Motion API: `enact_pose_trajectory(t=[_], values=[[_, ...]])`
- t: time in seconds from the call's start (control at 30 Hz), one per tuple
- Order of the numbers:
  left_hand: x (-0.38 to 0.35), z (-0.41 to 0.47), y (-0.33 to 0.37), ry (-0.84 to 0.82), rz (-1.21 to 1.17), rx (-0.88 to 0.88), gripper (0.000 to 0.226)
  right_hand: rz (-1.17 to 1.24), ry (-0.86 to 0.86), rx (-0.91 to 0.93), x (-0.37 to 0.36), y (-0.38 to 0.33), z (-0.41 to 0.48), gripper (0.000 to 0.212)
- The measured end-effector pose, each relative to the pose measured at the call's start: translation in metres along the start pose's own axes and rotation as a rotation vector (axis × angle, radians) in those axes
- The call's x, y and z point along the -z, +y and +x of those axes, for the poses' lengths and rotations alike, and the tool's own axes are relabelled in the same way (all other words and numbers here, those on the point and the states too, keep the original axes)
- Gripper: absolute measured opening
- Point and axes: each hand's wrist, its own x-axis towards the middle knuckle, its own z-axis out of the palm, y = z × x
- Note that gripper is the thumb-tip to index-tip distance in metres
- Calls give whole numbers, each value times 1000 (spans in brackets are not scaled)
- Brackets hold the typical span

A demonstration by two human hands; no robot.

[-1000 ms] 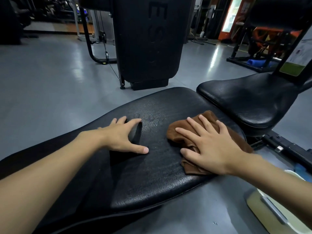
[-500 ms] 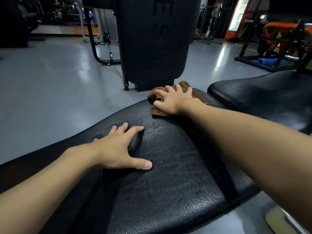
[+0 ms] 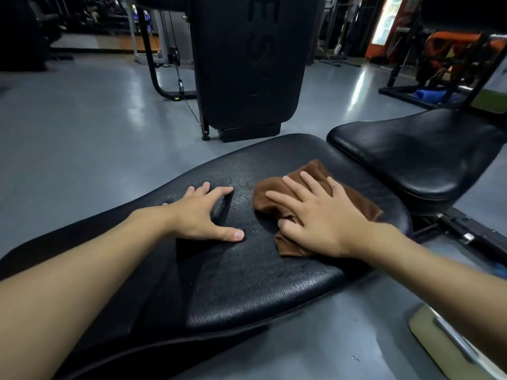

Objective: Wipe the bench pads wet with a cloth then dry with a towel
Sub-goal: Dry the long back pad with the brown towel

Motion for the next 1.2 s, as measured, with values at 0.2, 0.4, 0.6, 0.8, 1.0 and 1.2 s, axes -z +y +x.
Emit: enact_pose_trajectory(t=[0.2, 0.4, 0.6, 0.8, 1.0, 1.2], values=[[0, -20, 8, 79, 104, 11, 118, -29, 71, 50, -11, -4, -83, 65], [4, -28, -20, 43, 67, 15, 128, -23, 32, 26, -7, -6, -67, 68], [-1, -22, -26, -21, 17, 25, 132, -3, -25, 18, 2, -10, 17, 73], [-4, -17, -31, -8, -3, 20, 128, 9, -38, -30, 1, -14, 145, 65], [-6, -11, -35, 37, -9, 4, 129, 26, -55, -81, 6, -24, 199, 65], [-9, -8, -38, 68, -23, -12, 125, 41, -52, -11, 1, -25, 150, 62]])
